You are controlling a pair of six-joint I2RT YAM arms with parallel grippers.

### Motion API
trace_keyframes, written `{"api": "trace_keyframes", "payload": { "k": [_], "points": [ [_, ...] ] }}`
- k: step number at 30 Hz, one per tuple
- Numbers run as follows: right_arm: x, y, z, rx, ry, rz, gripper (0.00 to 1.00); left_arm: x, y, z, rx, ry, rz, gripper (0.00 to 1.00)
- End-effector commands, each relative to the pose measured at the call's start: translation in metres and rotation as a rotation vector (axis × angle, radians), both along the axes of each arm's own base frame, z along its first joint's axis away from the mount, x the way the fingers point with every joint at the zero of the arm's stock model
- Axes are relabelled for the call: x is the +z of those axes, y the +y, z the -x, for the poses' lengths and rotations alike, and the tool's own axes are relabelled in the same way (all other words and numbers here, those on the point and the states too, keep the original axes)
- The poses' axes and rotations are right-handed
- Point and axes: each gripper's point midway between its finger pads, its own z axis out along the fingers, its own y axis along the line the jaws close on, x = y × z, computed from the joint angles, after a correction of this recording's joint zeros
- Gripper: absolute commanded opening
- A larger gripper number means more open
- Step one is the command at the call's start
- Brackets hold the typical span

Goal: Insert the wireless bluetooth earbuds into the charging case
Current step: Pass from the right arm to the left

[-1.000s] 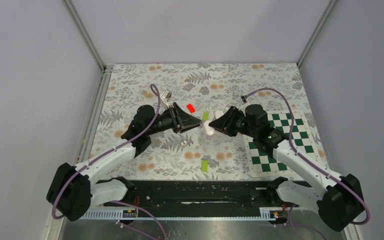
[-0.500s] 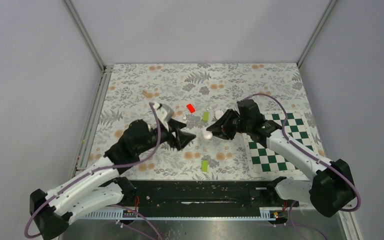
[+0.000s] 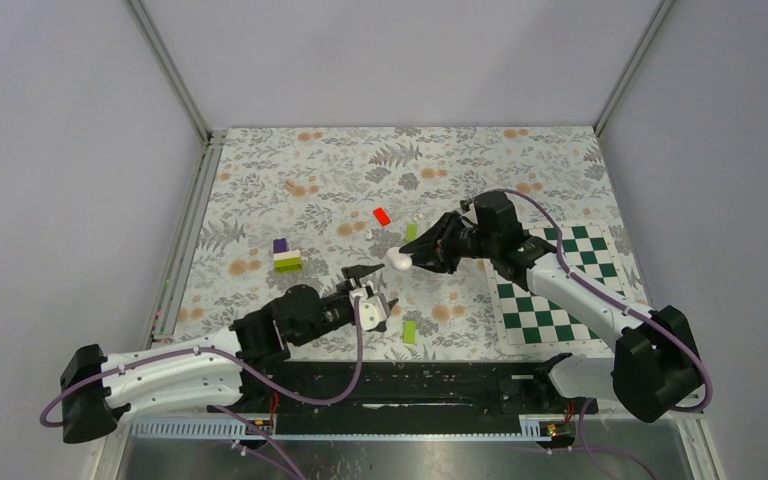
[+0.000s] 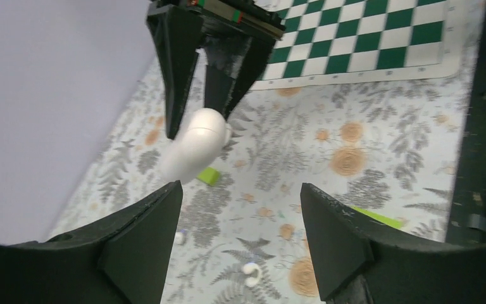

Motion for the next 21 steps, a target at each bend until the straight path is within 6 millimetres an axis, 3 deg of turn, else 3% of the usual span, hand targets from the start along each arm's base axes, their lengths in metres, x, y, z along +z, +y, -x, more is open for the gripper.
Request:
{"api": "trace_keyframes", "payload": {
  "k": [1,9,21],
  "points": [
    [0.031,0.005,-0.001,0.029,-0.051,-0.077,0.0,0.044,0.004,-0.026,0.122,-0.214,0.08,0.7],
    [0.031,0.006,0.001,0.033,-0.05,-0.108,0.0,0.049,0.0,-0.034,0.147,-0.278,0.083,0.68],
    [0.035,0.006,0.004,0.043,-0.066,-0.128,0.0,0.038,-0.011,-0.042,0.141,-0.294,0.021,0.59]
  ]
}}
